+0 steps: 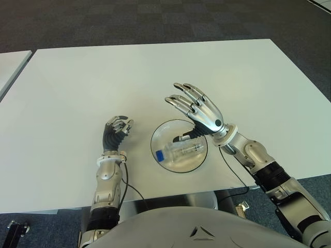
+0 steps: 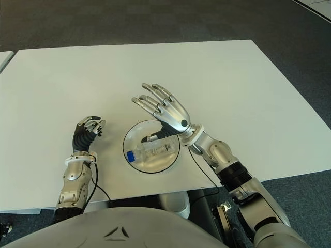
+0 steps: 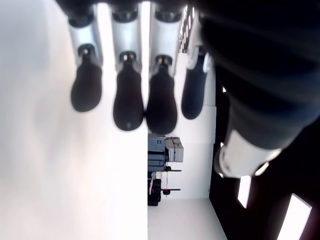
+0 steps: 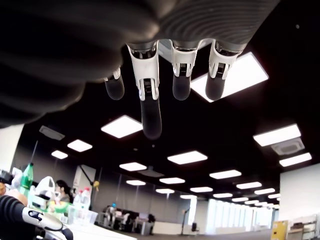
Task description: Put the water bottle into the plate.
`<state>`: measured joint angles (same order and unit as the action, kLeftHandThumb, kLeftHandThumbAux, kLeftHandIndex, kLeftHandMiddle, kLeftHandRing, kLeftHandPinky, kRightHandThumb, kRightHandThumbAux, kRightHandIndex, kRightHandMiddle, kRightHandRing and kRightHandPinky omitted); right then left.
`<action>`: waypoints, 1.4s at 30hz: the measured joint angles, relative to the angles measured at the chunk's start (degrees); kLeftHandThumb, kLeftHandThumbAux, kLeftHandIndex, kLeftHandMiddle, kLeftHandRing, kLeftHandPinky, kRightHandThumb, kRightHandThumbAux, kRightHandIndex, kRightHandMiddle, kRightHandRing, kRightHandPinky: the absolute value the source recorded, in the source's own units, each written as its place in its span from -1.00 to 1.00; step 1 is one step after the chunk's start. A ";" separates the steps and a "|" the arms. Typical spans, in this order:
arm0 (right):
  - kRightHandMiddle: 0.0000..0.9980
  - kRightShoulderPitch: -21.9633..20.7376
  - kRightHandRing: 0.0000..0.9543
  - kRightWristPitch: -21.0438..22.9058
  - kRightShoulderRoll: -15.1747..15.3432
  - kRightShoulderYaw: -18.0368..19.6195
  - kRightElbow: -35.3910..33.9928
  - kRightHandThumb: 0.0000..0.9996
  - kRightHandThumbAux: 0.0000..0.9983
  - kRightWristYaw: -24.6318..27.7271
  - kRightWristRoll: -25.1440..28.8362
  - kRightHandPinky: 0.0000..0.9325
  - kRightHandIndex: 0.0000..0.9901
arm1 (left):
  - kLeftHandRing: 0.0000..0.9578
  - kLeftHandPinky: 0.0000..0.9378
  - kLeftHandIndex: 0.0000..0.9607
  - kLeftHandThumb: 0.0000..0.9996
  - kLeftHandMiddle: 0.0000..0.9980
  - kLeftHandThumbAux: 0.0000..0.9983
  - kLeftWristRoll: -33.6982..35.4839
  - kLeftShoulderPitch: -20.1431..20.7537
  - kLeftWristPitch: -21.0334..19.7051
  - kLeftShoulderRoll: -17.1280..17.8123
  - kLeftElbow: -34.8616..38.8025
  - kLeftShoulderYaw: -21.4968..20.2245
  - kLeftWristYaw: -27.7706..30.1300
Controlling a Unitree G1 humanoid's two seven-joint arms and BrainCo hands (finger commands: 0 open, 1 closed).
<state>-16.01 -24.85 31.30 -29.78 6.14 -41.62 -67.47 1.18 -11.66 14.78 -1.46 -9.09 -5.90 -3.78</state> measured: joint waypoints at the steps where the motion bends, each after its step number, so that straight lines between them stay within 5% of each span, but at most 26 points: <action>1: -1.00 0.00 -1.00 0.05 0.03 0.00 -0.02 -0.56 -0.39 0.00 -0.09 -1.00 -1.00 | 0.44 0.44 -0.09 0.42 0.41 0.43 0.01 -0.01 0.00 -0.02 0.00 0.00 0.00; 15: -1.00 0.02 -1.00 0.43 0.42 1.90 -1.62 -0.54 -0.43 0.92 0.61 -1.00 -1.00 | 0.48 0.48 -0.09 0.42 0.44 0.43 -0.90 -0.23 0.00 0.01 0.00 0.04 -0.12; 28: -1.00 0.34 -1.00 0.96 -2.57 5.95 -1.47 -0.61 -0.38 -0.21 5.25 -1.00 -1.00 | 0.45 0.44 -0.09 0.42 0.42 0.43 -1.05 -0.22 0.03 -0.03 -0.04 -0.03 -0.63; 36: -1.00 0.37 -1.00 0.66 -6.60 9.76 0.48 -0.56 -0.43 -0.85 13.70 -1.00 -1.00 | 0.47 0.47 -0.09 0.42 0.44 0.43 -1.11 -0.22 0.46 -0.03 -0.31 0.00 -0.63; 42: -1.00 1.38 -1.00 0.09 -10.24 12.77 1.02 -0.50 -0.44 6.16 26.42 -1.00 -1.00 | 0.48 0.47 -0.09 0.42 0.44 0.43 -1.17 -0.21 0.59 -0.02 -0.42 0.02 -0.63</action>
<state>-14.63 -24.76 21.06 -17.01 7.16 -35.46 -41.05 0.00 -11.88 15.37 -1.48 -9.51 -5.88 -4.41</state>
